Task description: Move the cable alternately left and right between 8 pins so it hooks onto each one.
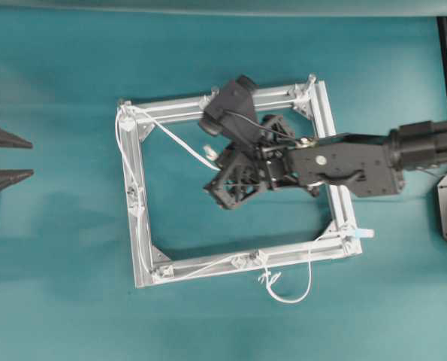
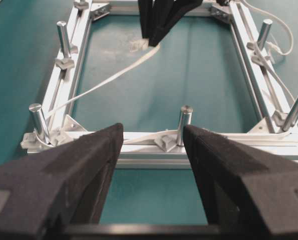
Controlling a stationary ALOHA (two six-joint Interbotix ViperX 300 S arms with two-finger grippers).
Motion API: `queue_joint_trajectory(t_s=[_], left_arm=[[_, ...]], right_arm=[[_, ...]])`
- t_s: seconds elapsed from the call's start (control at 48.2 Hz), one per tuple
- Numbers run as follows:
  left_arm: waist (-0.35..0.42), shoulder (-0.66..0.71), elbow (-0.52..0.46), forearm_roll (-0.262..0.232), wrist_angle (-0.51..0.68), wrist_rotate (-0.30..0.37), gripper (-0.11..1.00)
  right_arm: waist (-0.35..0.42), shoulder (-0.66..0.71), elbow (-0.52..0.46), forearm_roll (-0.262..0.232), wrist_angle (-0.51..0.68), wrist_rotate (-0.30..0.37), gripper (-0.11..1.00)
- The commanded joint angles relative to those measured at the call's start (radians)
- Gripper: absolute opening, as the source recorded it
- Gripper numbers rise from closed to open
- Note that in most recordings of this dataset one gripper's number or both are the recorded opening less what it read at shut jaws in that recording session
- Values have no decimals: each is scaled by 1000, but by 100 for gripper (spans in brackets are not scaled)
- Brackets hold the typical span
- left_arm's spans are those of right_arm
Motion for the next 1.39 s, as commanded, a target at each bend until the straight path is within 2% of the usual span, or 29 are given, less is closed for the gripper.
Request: queue_joint_trajectory(t_s=[0.0,0.249,0.519,0.664,0.871,1.1,1.203,1.369], left_arm=[[-3,8,-12,3,-6,5,64],[-3,8,-11,3,-5,5,64],[-3,8,-12,3,-6,5,64],[-3,8,-12,3,-6,6,64],[-2,8,-11,3,-5,5,64],[-3,8,-12,3,-6,5,64],[-2,8,-12,3,-5,5,64],[-3,8,-11,3,-6,6,64]], right_arm=[[3,-63,26,-3,0,-2,10],[-52,-121,106,-3,2,-28,10],[-132,-150,129,-3,61,-106,10],[-149,-184,156,-25,81,-155,10],[-178,-270,221,-26,115,-152,10],[-259,-347,305,-32,114,-160,10],[-296,-357,318,-57,114,-167,10],[-314,-357,316,-106,118,-190,10]])
